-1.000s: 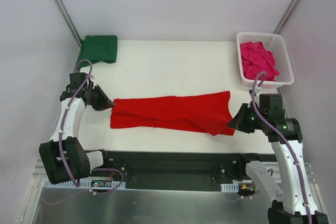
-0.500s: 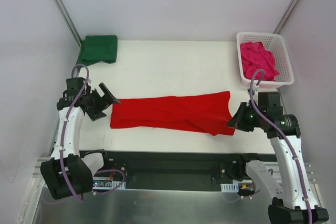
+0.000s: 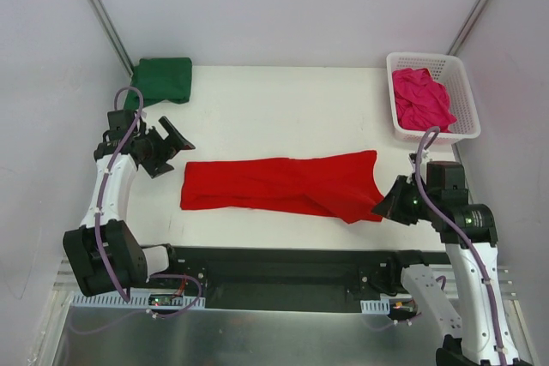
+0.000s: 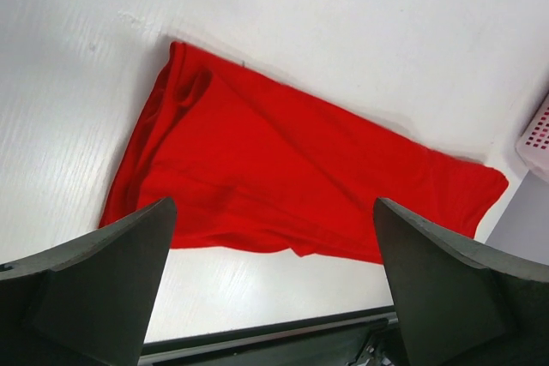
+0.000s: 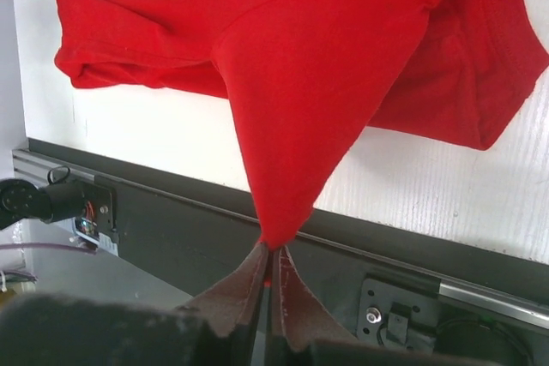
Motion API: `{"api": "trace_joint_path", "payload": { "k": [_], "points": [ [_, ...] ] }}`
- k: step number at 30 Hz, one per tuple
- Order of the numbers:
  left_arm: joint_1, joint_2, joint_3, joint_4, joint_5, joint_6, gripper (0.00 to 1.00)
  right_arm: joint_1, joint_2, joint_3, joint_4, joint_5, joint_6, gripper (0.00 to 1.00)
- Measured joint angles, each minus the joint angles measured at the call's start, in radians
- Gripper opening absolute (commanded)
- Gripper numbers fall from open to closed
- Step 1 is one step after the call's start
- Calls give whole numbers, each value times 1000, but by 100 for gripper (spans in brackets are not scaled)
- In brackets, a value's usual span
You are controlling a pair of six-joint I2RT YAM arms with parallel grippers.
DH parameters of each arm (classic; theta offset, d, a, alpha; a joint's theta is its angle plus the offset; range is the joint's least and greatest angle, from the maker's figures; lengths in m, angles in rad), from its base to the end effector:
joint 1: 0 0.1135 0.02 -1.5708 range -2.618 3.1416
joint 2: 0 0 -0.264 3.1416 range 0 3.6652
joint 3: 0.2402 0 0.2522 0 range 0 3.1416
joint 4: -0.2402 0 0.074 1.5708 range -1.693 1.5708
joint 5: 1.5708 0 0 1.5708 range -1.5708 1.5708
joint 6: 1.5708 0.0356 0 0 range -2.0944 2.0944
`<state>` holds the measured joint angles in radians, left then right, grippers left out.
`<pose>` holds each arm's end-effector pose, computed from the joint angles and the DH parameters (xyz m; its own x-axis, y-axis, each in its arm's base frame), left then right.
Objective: Fold and stack the t-shirts
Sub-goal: Fold the other side of the tshirt into a rectangle
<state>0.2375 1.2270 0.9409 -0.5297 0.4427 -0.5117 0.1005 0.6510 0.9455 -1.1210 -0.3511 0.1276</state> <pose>0.2521 0.0453 0.2732 -0.6528 -0.6132 -0.4448 -0.2832 0.7421 -0.6076 0.0980 0.0222 0.3230 -0.7674 0.0427 -0.6398 -0.2302 0.9129 0.3371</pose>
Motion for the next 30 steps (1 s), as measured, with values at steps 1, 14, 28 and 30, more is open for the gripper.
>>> {"api": "trace_joint_path", "payload": {
  "k": [1,14,28,30],
  "points": [
    [0,9,5,8,3,-2,99,0,-14,-3,-7,-1,3,36],
    [0,36,12,62,28,-13,99,0,-51,-14,-58,53,18,58],
    [-32,18,-100,257,154,-13,0,31,149,-222,315,98,51,2],
    [-63,8,-125,277,156,-15,0,62,196,-222,367,112,51,2]
  ]
}}
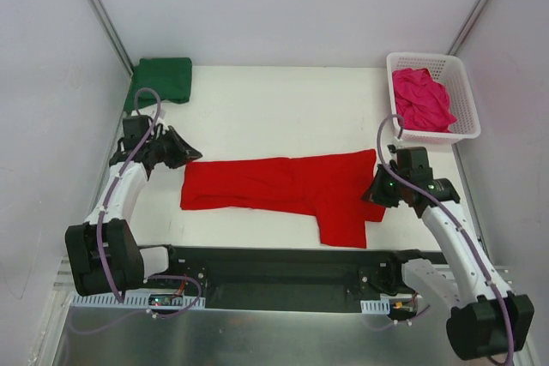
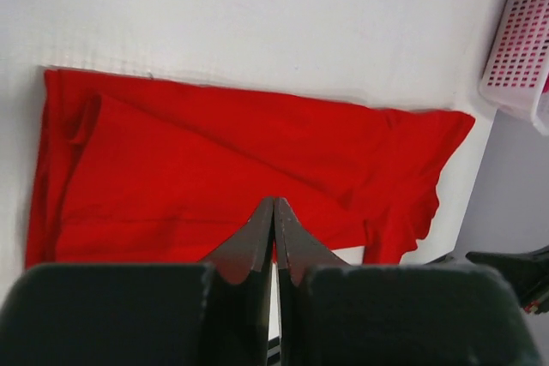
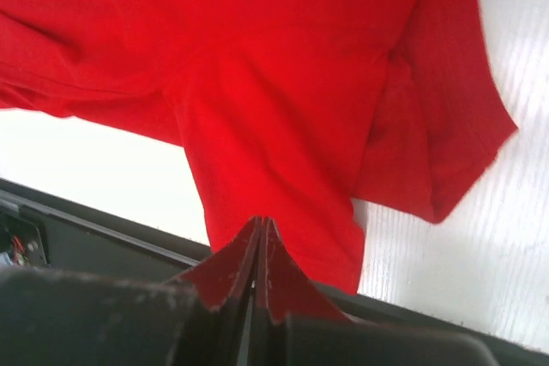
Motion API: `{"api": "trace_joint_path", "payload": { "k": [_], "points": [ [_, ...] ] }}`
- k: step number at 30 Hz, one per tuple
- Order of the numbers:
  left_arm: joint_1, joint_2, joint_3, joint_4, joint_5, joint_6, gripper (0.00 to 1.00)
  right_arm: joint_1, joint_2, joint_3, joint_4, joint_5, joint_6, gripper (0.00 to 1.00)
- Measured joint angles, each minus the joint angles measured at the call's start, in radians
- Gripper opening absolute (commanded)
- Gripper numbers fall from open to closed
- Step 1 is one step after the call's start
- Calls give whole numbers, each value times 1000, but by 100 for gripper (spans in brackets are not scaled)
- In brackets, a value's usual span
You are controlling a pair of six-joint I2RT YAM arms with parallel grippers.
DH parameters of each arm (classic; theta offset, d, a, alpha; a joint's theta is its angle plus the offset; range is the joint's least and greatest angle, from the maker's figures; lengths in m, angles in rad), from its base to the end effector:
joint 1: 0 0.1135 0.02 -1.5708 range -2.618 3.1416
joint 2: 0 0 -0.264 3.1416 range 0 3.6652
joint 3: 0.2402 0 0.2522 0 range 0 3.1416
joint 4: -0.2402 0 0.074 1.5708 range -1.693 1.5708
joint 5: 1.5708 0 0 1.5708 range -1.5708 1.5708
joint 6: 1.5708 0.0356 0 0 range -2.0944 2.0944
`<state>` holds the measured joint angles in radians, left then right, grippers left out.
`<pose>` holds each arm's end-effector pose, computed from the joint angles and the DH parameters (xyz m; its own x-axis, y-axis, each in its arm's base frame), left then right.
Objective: Fold and stack the t-shirts
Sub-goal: Fold the other side of the tshirt into a rectangle
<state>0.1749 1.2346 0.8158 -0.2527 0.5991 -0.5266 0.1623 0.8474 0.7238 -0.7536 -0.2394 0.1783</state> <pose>0.2615 0.0258 0.2536 -0.6759 -0.5409 -0.5005 -0.0563 0.7151 -0.6968 0.1616 0.0350 0.2572 -0.8012 0.0434 -0.5968 -0.1671 0.9414 0.2928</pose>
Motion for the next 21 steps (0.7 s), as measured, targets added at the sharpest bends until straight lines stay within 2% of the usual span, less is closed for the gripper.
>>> {"api": "trace_joint_path", "payload": {
  "k": [5,11,21],
  "points": [
    [-121,-18,-51,53,-18,-15,0,99,171,23,122,40,-6,1],
    [-213,-2,-77,131,-84,-50,0,117,341,73,233,43,-6,1],
    [-274,216,-87,209,-158,-89,0,122,681,263,308,35,-34,2]
  ]
}}
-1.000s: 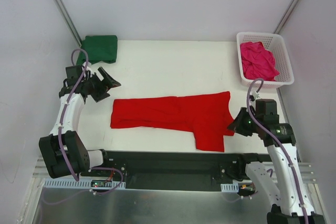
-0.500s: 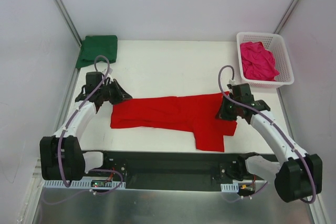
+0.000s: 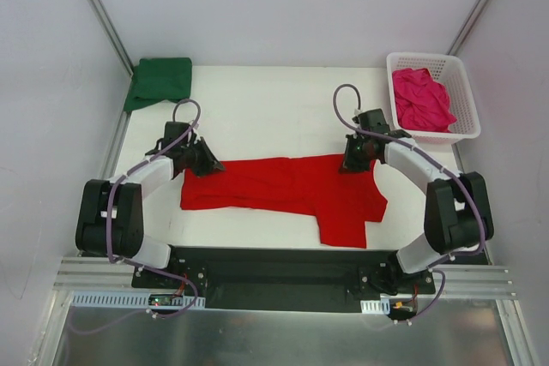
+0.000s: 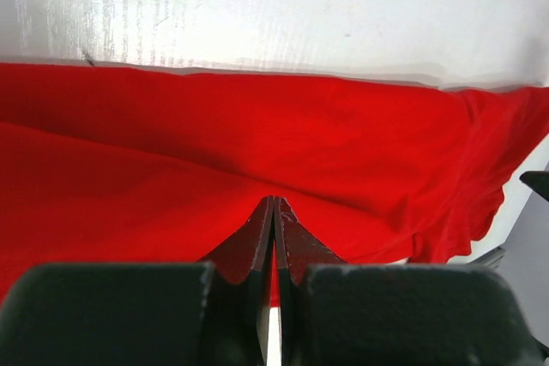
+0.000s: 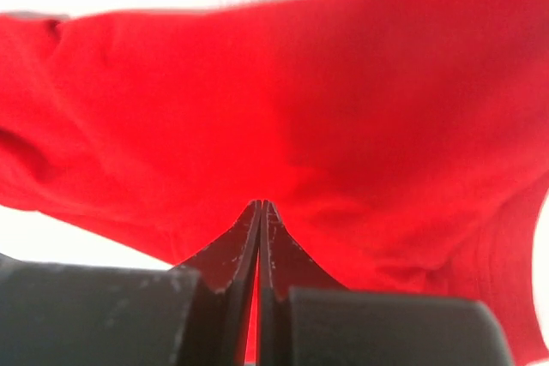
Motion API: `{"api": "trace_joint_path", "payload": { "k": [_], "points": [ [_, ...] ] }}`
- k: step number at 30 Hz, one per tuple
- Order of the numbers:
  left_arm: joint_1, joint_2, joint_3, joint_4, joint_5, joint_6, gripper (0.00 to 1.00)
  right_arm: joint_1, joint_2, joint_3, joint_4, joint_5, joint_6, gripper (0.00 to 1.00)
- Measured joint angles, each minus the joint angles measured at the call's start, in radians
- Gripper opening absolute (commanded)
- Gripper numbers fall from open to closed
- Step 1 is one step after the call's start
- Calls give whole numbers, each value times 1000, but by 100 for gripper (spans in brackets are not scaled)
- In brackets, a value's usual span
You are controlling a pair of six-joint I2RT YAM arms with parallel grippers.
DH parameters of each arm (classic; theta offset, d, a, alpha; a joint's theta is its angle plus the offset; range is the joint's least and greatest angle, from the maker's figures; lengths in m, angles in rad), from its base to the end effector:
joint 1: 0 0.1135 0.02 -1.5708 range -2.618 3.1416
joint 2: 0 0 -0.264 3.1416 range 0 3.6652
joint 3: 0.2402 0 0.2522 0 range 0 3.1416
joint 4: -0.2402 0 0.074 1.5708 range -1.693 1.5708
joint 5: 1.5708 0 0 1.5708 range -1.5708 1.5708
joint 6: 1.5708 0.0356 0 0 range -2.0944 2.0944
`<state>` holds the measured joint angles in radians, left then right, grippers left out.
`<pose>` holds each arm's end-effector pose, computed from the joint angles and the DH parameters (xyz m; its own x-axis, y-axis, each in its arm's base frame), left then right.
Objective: Fold and stack the t-shirts
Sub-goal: Fold the other side of the tshirt into a rectangle
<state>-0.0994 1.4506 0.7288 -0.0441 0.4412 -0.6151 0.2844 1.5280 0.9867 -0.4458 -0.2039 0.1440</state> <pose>0.2855 -0.0437 0.1852 -0.7919 -0.4454 -0.4178 -0.0746 0.7496 -0.6577 0.2951 0.0938 0.2116 -0.8474 -0.1013 -0.5212 -0.2630 0.9328 0.2463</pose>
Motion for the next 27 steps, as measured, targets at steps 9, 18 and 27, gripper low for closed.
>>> {"api": "trace_joint_path", "payload": {
  "k": [9,18,27],
  "points": [
    [0,25,39,-2,-33,-3,0,3,177,133,-16,-3,-40,2],
    [-2,105,107,-41,-42,-2,0,21,238,224,-98,35,-88,2],
    [-36,41,95,-131,-31,6,0,57,197,174,-140,40,-105,2]
  ]
}}
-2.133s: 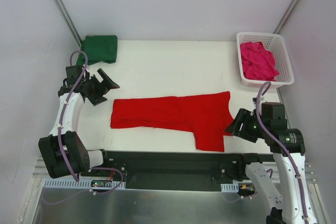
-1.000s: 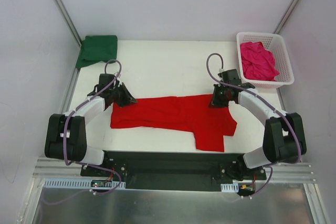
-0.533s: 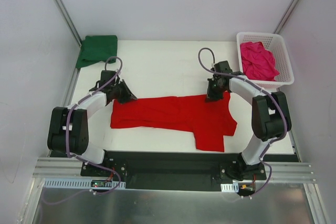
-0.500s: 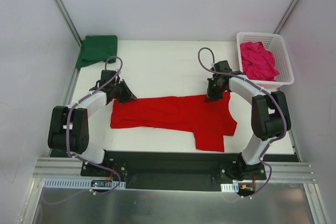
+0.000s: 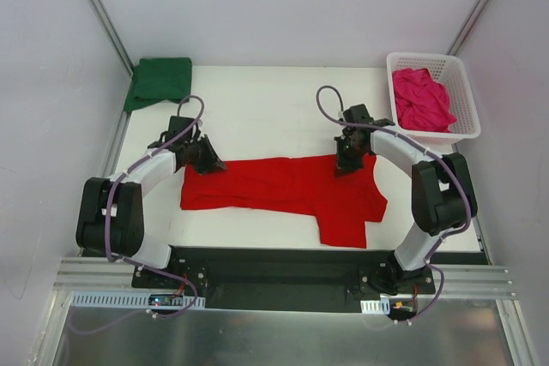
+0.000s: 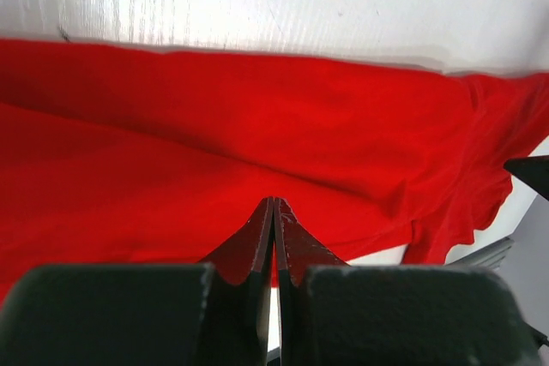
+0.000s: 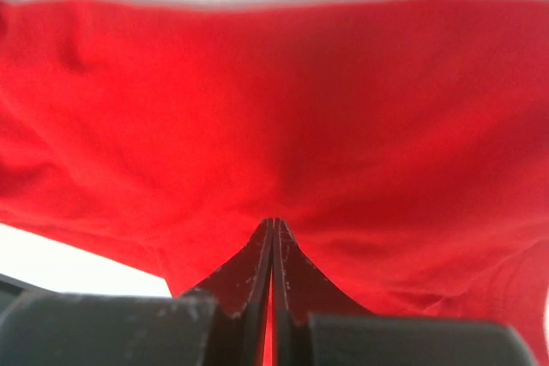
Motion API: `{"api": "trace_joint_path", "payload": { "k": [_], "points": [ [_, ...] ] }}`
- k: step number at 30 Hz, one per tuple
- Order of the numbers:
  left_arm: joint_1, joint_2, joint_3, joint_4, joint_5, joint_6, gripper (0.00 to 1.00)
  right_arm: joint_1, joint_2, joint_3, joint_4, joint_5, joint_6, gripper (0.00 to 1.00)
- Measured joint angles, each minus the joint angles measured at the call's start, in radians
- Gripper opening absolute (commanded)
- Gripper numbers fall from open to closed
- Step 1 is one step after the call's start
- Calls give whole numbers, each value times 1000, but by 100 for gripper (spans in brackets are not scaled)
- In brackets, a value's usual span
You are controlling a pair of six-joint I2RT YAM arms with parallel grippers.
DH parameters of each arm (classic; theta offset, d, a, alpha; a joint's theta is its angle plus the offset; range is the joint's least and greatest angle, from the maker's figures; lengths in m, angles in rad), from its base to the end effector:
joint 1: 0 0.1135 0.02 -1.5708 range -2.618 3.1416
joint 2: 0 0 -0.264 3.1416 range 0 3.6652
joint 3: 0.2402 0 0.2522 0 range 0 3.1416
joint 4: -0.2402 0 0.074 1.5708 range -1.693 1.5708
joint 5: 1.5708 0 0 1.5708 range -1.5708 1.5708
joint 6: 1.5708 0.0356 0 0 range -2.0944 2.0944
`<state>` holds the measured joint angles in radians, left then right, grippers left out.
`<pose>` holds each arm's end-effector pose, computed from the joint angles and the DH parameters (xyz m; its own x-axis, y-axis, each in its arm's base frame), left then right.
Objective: Fold and stack the t-shirts
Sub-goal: Fold the other side of the tshirt into a rectangle
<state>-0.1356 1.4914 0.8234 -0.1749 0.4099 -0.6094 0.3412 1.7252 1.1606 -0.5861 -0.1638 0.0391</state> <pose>0.2948 -0.0545 0.1924 -0.8279 -0.4169 -0.3752 -0.1063 0.7735 -0.6248 0.3224 0.1206 0.1943 -0.8751 -0.2698 -0.4017 -0.3589 0.9187 0.1647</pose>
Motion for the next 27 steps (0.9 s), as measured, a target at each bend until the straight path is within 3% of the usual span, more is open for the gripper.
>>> {"api": "trace_joint_path", "payload": {
  "k": [8,18,27],
  "points": [
    [-23,-31,-20,-84,-23,31,0,47,-33,-60,-23,3,0,2],
    [-56,80,-3,-169,-88,71,0,110,18,-67,-13,53,0,2],
    [-61,191,105,-210,-115,78,0,117,66,-33,-16,105,-5,5]
  ]
}}
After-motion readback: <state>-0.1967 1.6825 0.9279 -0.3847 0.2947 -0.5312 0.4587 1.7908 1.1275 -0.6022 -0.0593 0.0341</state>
